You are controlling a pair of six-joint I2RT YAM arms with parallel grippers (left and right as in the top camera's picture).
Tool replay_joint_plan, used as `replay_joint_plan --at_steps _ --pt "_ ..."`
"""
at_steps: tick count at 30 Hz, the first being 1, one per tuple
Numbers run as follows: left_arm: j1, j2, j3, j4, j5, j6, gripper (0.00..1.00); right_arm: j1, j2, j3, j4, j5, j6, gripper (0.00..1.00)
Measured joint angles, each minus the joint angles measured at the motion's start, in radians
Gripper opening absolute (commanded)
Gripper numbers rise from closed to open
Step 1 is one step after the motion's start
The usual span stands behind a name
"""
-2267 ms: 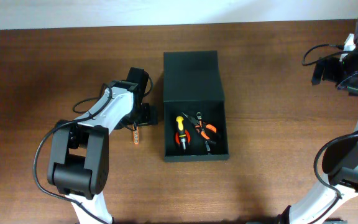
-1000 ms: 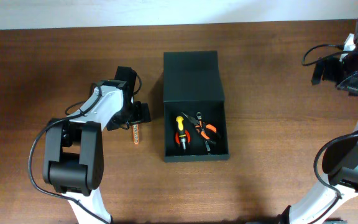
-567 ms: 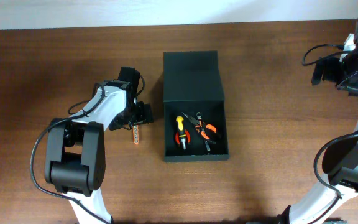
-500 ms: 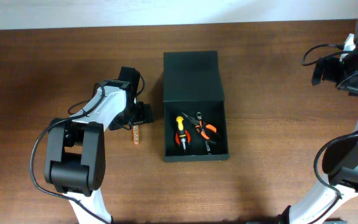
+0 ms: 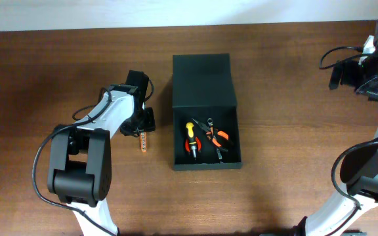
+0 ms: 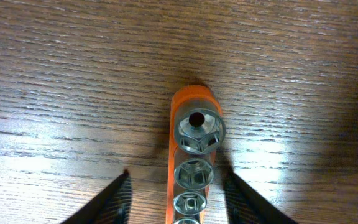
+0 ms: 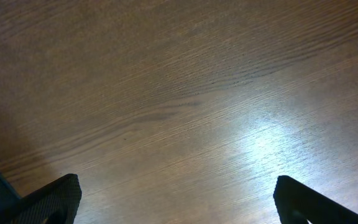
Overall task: Pack container
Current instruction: 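Lower the left gripper onto the socket rail end and close it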
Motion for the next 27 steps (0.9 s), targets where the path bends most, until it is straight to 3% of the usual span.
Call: replay_joint_plan --at_steps 6,27 --pt "0.000 0.000 0.000 0.000 0.000 0.003 0.29 0.000 0.000 0.000 0.000 0.000 0.000 0.99" --pt "0.000 0.001 0.003 -0.006 -0.004 0.003 0.19 0.000 0.000 0.000 0.000 0.000 0.000 0.99"
